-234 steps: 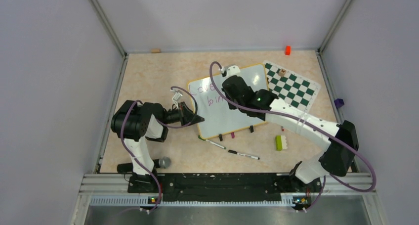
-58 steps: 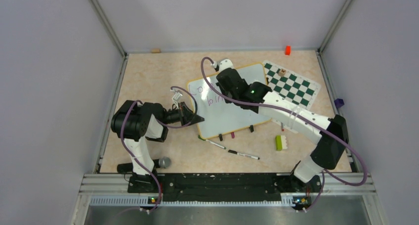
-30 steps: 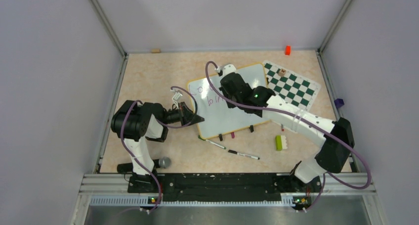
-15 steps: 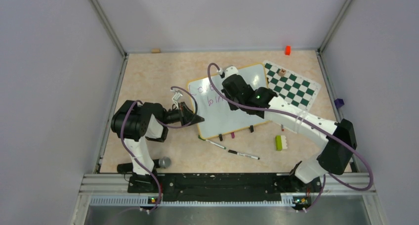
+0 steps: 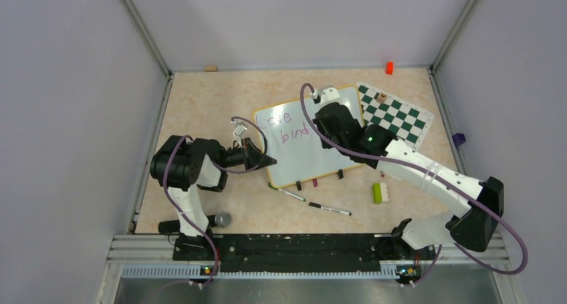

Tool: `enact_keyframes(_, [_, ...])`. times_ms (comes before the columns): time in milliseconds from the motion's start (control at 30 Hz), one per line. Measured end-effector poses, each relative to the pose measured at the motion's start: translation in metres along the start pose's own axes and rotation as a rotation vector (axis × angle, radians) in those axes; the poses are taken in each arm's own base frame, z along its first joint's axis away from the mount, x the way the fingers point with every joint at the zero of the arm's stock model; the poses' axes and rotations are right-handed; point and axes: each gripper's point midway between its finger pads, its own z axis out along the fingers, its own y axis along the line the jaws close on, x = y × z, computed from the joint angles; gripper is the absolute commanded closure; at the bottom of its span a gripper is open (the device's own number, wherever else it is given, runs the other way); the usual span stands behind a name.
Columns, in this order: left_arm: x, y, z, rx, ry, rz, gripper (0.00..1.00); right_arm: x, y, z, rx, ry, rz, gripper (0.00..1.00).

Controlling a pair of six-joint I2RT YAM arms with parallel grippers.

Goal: Write a sentence on the whiteboard

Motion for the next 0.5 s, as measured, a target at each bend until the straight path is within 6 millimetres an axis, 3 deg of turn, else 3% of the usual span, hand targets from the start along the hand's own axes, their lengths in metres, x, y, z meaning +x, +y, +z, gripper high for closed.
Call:
enact_keyframes(300, [0.000,0.000,0.000,0.000,0.000,0.000,1.00,0.025,-0.003,0.006,0.013,0.015,0.025,1.00])
enact_keyframes(500, [0.000,0.000,0.000,0.000,0.000,0.001,1.00,0.025,-0.004,0.000,0.002,-0.010,0.059,1.00])
